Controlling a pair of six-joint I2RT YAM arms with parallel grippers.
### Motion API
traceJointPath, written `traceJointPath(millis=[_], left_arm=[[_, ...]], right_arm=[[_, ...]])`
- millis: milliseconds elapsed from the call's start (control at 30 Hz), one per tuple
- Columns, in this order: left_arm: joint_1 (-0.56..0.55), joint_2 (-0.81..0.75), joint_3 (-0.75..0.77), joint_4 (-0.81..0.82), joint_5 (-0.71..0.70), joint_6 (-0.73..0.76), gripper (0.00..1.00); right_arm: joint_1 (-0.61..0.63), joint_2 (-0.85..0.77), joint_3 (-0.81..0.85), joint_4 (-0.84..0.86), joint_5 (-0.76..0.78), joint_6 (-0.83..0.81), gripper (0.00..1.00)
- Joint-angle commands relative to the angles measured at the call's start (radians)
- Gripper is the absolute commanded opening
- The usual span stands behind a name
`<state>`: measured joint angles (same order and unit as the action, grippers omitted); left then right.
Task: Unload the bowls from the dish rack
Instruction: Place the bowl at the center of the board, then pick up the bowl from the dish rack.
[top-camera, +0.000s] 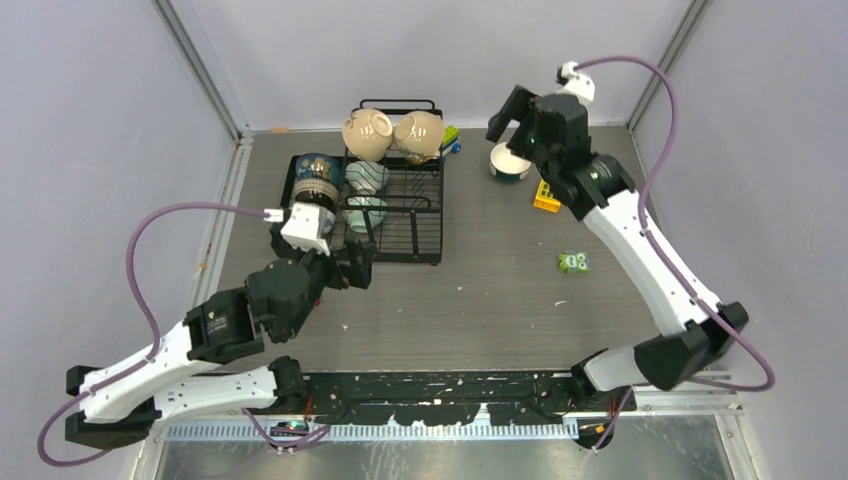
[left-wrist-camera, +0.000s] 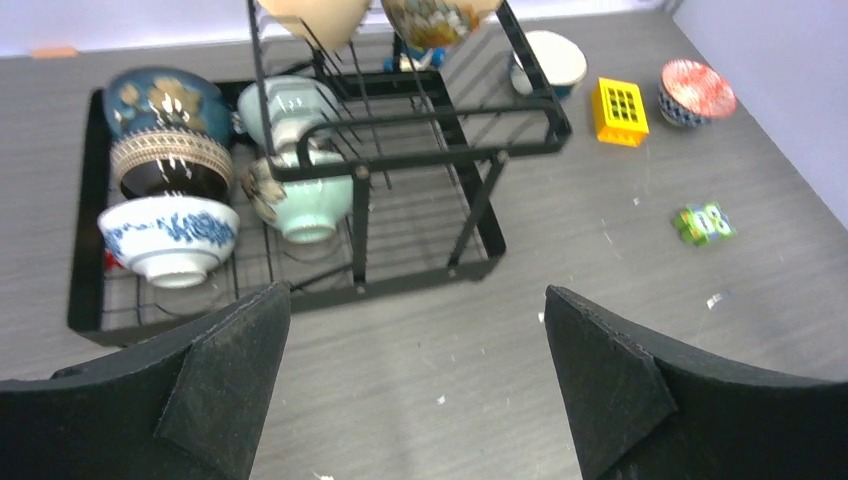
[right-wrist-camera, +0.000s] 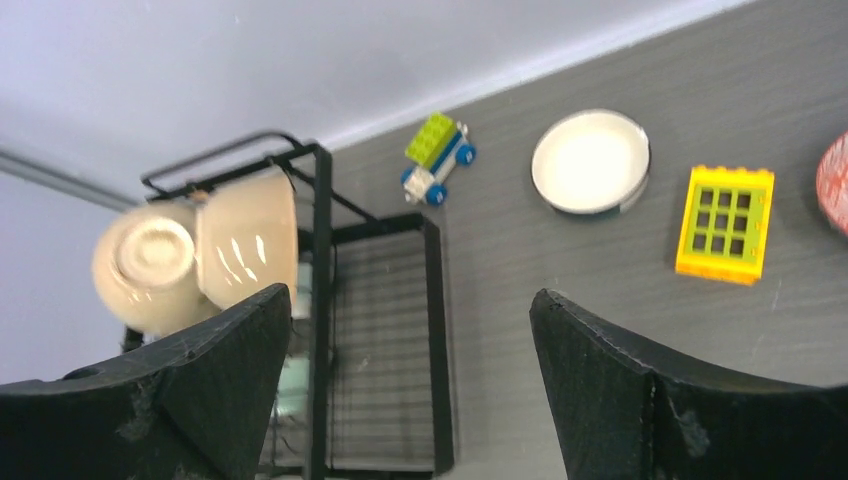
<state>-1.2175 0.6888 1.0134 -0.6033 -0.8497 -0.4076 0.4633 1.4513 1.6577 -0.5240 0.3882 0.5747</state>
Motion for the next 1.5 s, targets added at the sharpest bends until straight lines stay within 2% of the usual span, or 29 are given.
traceJointPath(millis=[0,167,300,367,467,600,800,967,1467], left_arm=[[0.149,0.071,0.096,0.092,0.152,0.068,1.0],[0.358,0.181,0.18,0.1,0.417,-0.003,1.0],[0.487,0.236,0.193,0.154,0.629,-0.116,1.0],[0.528,0.238,0.169,0.203,0.739,-0.17,1.0],[0.561,0.218,0.115,0.263,0.828,-0.25,1.0],[0.57,0.157,0.041,0.299,0.875,-0.326,1.0],[0.569,0.059,-0.026,0.302,0.885,-0.375,1.0],[0.569,0.016,-0.032,0.234,0.87,-0.361,1.0],[0.57,-0.009,-0.061,0.193,0.857,-0.344,1.0]], right_arm=[[0.015,-0.134,-0.22,0.11,-0.072,0.028,0.93],[0.03,-0.302,-0.439,0.211,-0.197,0.074,0.92],[0.026,-0.385,-0.597,0.431,-0.291,0.142,0.92],[0.007,-0.362,-0.588,0.474,-0.393,0.194,0.92],[-0.032,-0.272,-0.51,0.536,-0.606,0.303,0.92],[-0.086,-0.184,-0.528,0.797,-0.699,0.498,0.92],[-0.103,-0.022,-0.455,0.948,-0.756,0.589,0.89],[-0.129,0.067,-0.394,0.962,-0.782,0.595,0.85],[-0.154,0.247,-0.272,0.926,-0.847,0.611,0.76]])
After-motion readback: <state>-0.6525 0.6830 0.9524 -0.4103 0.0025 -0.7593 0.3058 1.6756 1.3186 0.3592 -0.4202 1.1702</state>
